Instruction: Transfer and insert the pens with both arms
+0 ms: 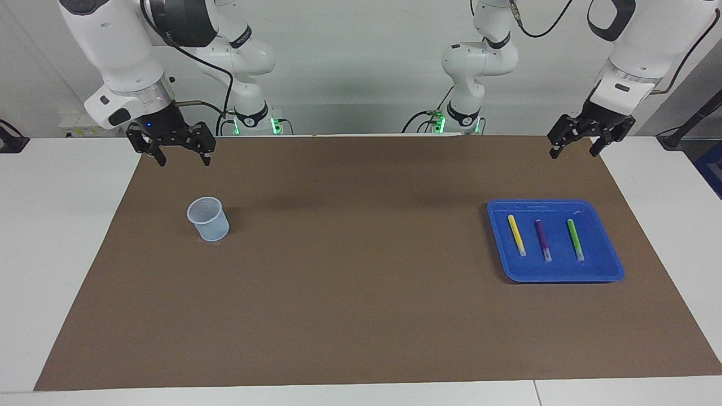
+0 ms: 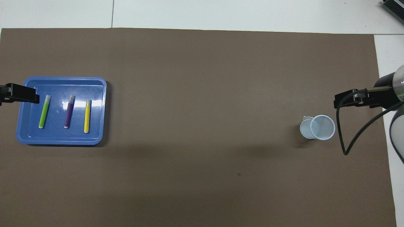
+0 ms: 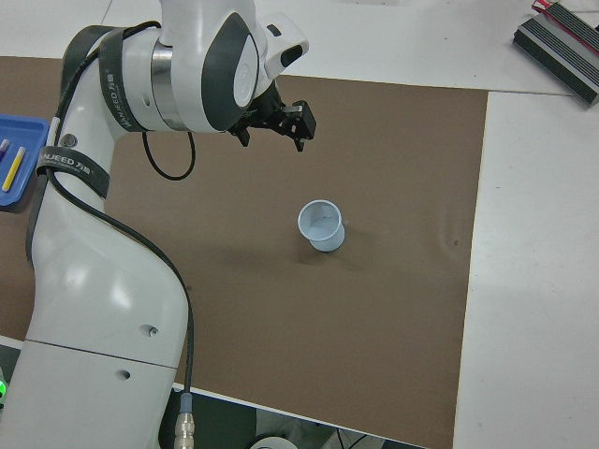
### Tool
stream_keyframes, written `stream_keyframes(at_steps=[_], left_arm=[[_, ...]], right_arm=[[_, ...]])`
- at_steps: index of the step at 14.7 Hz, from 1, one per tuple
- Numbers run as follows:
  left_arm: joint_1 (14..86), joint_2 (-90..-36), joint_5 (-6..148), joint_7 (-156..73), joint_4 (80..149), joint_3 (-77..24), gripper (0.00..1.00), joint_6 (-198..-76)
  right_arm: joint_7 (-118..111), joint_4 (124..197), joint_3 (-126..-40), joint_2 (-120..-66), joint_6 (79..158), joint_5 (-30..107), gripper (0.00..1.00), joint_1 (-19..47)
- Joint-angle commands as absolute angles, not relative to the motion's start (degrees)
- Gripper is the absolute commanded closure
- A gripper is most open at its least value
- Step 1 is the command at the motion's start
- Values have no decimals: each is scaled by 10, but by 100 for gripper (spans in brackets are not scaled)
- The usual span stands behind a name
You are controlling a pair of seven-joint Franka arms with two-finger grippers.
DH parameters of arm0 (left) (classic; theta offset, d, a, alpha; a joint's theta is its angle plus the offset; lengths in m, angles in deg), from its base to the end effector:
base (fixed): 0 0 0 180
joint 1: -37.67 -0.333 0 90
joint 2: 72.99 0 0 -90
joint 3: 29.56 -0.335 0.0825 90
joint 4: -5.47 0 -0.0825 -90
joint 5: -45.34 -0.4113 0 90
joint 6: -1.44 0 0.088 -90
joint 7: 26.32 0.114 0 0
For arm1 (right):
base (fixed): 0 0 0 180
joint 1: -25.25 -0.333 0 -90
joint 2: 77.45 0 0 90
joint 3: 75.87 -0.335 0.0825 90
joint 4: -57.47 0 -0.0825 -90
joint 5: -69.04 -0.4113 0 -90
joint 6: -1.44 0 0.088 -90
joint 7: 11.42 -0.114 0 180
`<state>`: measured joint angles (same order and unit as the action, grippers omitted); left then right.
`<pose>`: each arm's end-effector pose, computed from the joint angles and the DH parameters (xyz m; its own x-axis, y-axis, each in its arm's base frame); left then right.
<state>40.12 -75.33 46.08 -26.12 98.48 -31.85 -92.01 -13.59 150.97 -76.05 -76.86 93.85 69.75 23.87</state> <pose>0.5744 -0.0025 0.6392 0.9988 -0.0055 0.0485 -0.0062 -0.9999 0.0144 0.5808 0.0145 0.6156 0.9999 -0.0101 -0.0083 -0.0100 -0.9999 0.0127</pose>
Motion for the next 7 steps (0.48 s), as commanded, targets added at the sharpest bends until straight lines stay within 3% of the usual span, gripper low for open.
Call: stream_keyframes(at_steps=[1, 5, 7], left_arm=[[395, -762, 468, -264, 992, -318, 0, -926], [394, -762, 467, -262, 997, -318, 0, -927], [398, -779, 467, -255, 1032, -318, 0, -952]], right_arm=[[-137, 1520, -761, -758, 940, 682, 0, 244], [-137, 1520, -761, -758, 941, 682, 0, 244], [-137, 1520, -761, -758, 941, 682, 0, 244]])
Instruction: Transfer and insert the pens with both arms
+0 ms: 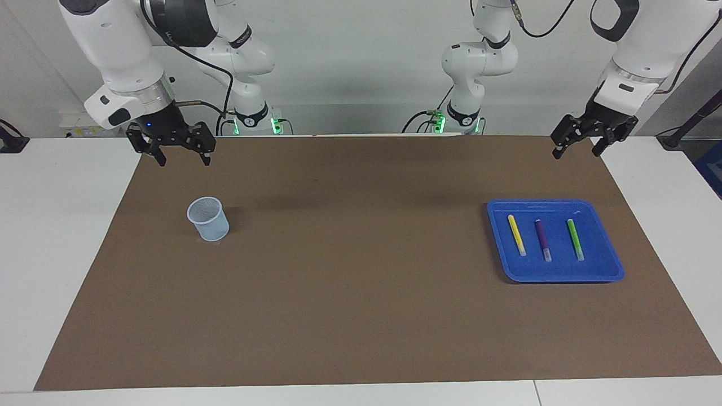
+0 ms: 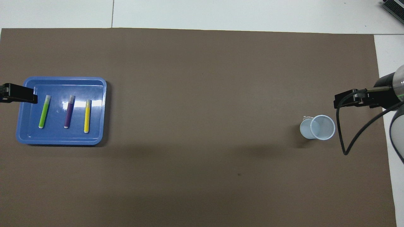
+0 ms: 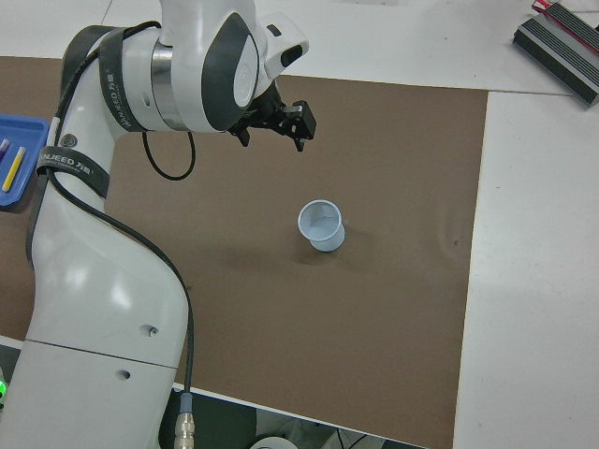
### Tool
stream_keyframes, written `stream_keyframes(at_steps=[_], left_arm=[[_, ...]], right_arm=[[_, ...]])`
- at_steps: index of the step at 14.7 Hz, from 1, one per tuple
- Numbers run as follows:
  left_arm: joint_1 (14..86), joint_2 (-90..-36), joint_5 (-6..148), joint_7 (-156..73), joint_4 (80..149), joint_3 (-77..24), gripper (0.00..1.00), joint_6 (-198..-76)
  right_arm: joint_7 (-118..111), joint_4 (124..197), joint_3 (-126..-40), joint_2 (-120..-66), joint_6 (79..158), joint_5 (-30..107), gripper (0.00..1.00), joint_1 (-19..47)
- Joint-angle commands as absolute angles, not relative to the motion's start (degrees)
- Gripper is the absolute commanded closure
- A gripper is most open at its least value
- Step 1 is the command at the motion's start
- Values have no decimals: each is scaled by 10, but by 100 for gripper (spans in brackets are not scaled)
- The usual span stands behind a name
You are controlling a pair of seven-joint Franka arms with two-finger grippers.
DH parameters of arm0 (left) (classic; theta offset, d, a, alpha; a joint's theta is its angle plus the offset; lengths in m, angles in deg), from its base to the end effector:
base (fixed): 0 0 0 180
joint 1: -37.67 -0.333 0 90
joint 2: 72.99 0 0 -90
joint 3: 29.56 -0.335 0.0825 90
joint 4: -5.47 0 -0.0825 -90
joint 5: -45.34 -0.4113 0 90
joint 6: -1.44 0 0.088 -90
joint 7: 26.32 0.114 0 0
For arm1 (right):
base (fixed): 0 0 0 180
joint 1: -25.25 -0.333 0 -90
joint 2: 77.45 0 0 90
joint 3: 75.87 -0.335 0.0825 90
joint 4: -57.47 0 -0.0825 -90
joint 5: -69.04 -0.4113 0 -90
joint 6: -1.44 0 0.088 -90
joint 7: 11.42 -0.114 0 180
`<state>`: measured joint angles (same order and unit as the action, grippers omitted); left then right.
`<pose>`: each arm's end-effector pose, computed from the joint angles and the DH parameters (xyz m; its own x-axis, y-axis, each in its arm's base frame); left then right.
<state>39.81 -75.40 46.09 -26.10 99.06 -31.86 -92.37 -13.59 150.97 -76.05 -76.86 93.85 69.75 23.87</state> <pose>0.5744 0.0007 0.6353 0.9989 -0.0001 0.0459 -0.0008 -0.9999 0.0146 0.5808 0.0145 0.6156 0.9999 -0.0101 -0.0083 -0.0100 -0.9999 0.0127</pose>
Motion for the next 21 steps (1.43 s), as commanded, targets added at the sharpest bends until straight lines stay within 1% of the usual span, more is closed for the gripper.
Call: stream_keyframes(at_steps=[1, 2, 6, 9, 12, 14, 16, 21], left_arm=[[400, -788, 465, -258, 1060, -317, 0, -976], [400, -802, 463, -259, 1091, -317, 0, -991], [393, -833, 463, -255, 1170, -316, 0, -1036], [394, -829, 464, -255, 1200, -315, 0, -1058], [393, -823, 464, -254, 1244, -315, 0, -1108], [394, -806, 465, -252, 1261, -315, 0, -1133], [395, -783, 465, -251, 1262, -315, 0, -1149], [399, -727, 468, -251, 1279, -313, 0, -1233]], right_arm=[[-137, 1520, -761, -759, 941, 682, 0, 244], [-137, 1520, -761, -758, 941, 682, 0, 244], [-138, 1520, -761, -758, 940, 682, 0, 244], [-137, 1520, -761, -758, 941, 682, 0, 244], [-138, 1520, -761, -758, 940, 682, 0, 244], [-137, 1520, -761, -758, 941, 682, 0, 244], [-137, 1520, -761, -758, 941, 682, 0, 244], [-138, 1520, -761, -758, 941, 682, 0, 244]])
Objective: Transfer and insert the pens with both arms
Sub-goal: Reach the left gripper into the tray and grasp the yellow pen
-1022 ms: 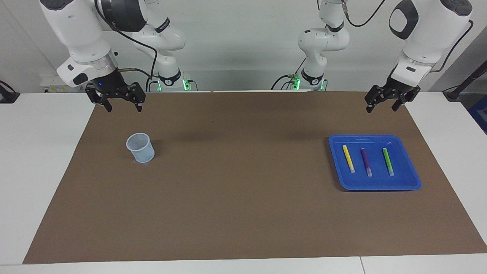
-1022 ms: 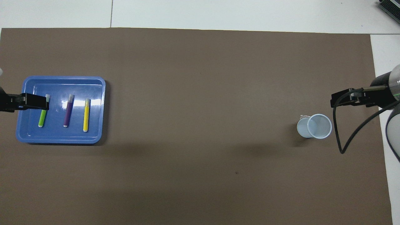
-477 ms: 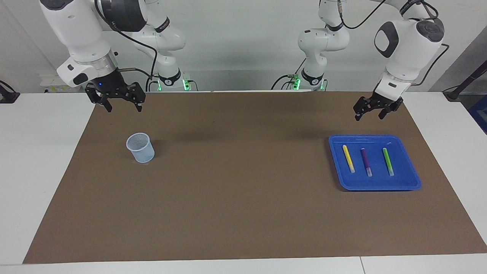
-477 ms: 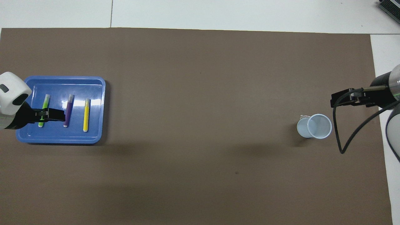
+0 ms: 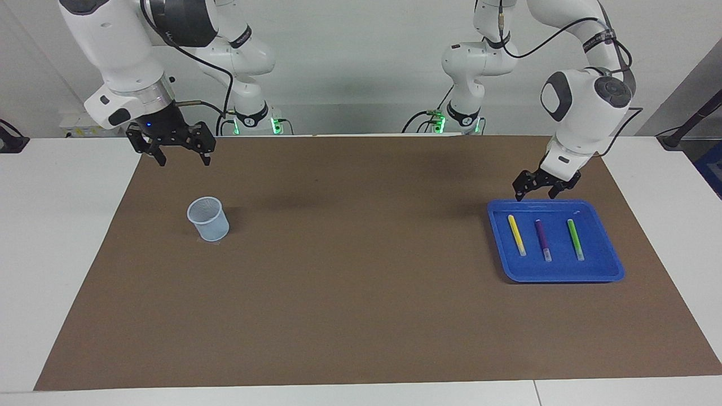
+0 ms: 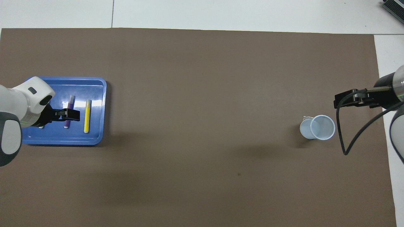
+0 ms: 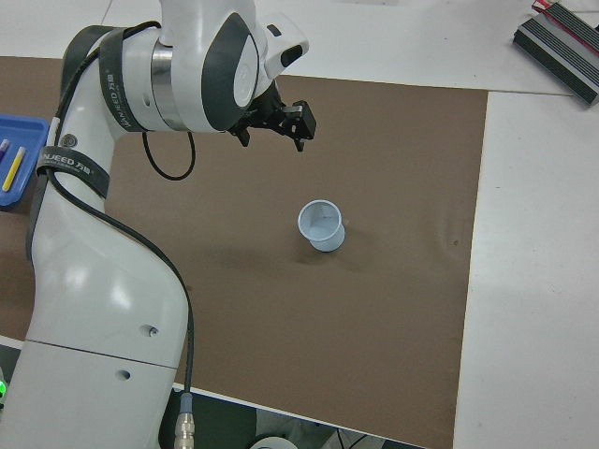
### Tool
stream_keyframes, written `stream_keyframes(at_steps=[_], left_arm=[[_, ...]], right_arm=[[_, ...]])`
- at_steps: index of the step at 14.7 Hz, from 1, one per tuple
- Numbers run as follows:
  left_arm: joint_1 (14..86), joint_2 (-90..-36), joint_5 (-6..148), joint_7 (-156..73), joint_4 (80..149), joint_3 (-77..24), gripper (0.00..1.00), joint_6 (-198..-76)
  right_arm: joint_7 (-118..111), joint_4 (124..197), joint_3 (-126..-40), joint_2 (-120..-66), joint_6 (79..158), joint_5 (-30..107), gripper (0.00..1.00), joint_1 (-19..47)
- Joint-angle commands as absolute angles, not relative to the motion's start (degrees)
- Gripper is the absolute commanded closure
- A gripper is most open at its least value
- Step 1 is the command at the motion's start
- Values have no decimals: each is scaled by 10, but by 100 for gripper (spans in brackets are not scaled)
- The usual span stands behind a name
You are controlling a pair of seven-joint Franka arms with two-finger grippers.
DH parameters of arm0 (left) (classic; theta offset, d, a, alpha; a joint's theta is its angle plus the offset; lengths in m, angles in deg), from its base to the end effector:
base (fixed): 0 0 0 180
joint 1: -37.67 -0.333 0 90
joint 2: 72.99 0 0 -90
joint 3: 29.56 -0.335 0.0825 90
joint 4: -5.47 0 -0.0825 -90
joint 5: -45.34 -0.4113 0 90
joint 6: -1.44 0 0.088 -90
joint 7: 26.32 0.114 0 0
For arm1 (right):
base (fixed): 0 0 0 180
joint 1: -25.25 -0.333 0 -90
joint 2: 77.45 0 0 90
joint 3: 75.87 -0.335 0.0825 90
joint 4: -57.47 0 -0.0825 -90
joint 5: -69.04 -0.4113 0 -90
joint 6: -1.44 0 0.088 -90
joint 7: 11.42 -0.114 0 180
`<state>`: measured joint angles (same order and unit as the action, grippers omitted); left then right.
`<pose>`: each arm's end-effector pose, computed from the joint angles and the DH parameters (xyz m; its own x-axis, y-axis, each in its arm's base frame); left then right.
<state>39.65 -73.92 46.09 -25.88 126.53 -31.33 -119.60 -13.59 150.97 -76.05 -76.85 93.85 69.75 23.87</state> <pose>0.5640 -0.0027 0.4216 0.9999 -0.0046 0.0159 -0.0048 -0.9999 0.0117 0.5808 0.0145 0.6157 0.9999 -0.0101 -0.0081 -0.0100 -0.9999 0.0127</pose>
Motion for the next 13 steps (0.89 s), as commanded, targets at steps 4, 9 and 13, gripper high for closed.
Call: stream_keyframes(at_steps=[4, 9, 13], left_arm=[[398, -686, 469, -250, 1280, -313, 1, -1277], [400, -622, 469, -250, 1279, -312, 4, -1343], [401, -598, 469, -248, 1278, -311, 7, -1367]], right_arm=[[-137, 1520, -761, -758, 940, 682, 0, 244], [-137, 1520, -761, -758, 940, 682, 0, 244], [-137, 1520, -761, -758, 941, 682, 0, 244]])
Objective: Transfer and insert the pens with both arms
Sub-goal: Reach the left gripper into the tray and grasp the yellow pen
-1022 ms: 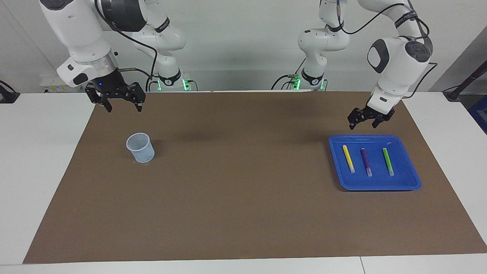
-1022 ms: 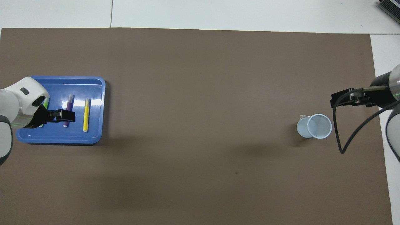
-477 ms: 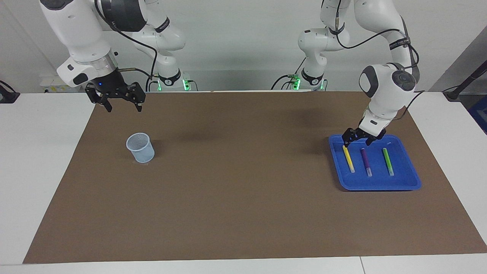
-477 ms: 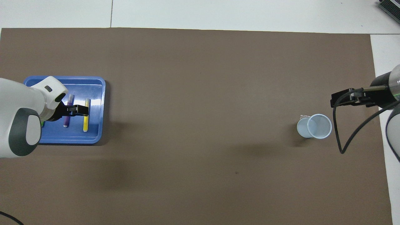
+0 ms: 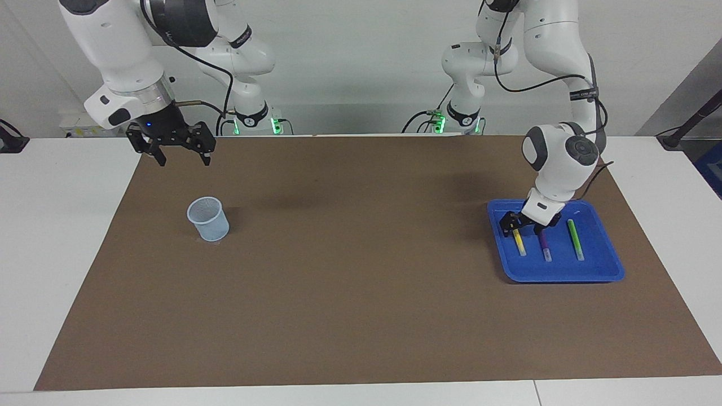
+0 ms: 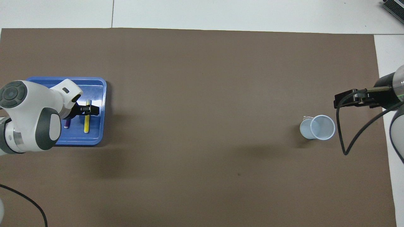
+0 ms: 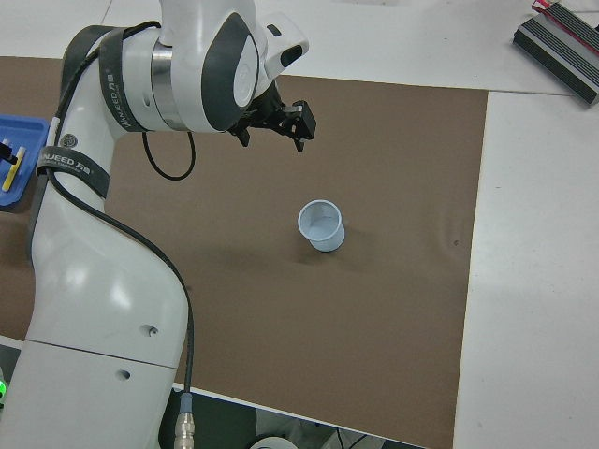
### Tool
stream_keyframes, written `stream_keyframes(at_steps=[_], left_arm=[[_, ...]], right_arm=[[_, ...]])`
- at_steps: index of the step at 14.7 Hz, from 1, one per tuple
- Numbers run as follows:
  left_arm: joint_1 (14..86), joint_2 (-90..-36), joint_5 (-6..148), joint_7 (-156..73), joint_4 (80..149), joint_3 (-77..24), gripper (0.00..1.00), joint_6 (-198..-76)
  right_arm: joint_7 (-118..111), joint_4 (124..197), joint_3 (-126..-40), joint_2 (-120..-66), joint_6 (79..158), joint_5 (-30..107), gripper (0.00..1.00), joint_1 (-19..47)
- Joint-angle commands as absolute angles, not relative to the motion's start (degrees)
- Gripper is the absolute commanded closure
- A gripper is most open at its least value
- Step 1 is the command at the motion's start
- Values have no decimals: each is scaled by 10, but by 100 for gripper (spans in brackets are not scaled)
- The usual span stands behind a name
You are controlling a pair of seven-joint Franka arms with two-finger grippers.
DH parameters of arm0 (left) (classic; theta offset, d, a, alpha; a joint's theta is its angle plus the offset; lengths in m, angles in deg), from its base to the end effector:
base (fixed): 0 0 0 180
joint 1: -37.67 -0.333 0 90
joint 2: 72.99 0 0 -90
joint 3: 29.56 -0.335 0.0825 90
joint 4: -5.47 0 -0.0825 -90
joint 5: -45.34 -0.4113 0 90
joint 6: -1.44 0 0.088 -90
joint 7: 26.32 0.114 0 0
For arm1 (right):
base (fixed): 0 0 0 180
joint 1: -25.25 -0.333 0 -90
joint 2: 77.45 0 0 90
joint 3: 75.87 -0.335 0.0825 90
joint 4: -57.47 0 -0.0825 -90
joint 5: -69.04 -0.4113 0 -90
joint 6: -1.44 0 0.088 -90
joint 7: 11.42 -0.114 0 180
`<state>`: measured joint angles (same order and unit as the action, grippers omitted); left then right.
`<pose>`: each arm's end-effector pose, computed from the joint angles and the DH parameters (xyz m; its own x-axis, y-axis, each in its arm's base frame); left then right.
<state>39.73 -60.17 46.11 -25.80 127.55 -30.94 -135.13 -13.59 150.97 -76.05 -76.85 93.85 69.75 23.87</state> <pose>0.5956 -0.0074 0.2981 0.9995 -0.0119 0.0292 -0.0121 -0.9999 0.0039 0.5808 0.0145 0.6157 0.9999 -0.0101 -0.0081 -0.0100 -0.9999 0.0127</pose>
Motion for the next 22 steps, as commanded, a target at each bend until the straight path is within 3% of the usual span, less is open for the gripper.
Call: stream_keyframes(at_steps=[1, 3, 5, 7, 11, 22], left_arm=[[401, -598, 469, -248, 1278, -311, 8, -1367], [402, -595, 469, -248, 1278, -311, 15, -1369], [402, -590, 469, -248, 1279, -311, 35, -1379], [402, -590, 469, -248, 1279, -311, 61, -1379], [408, -589, 470, -249, 1283, -311, 97, -1395], [405, -591, 472, -254, 1245, -311, 100, -1340]], right_arm=[[-137, 1520, -761, -758, 941, 682, 0, 244], [-137, 1520, -761, -758, 940, 682, 0, 244], [-138, 1520, -761, -758, 940, 682, 0, 244], [-137, 1520, -761, -758, 941, 682, 0, 244], [-137, 1520, -761, -758, 941, 682, 0, 244], [-135, 1520, -764, -753, 932, 682, 0, 238]])
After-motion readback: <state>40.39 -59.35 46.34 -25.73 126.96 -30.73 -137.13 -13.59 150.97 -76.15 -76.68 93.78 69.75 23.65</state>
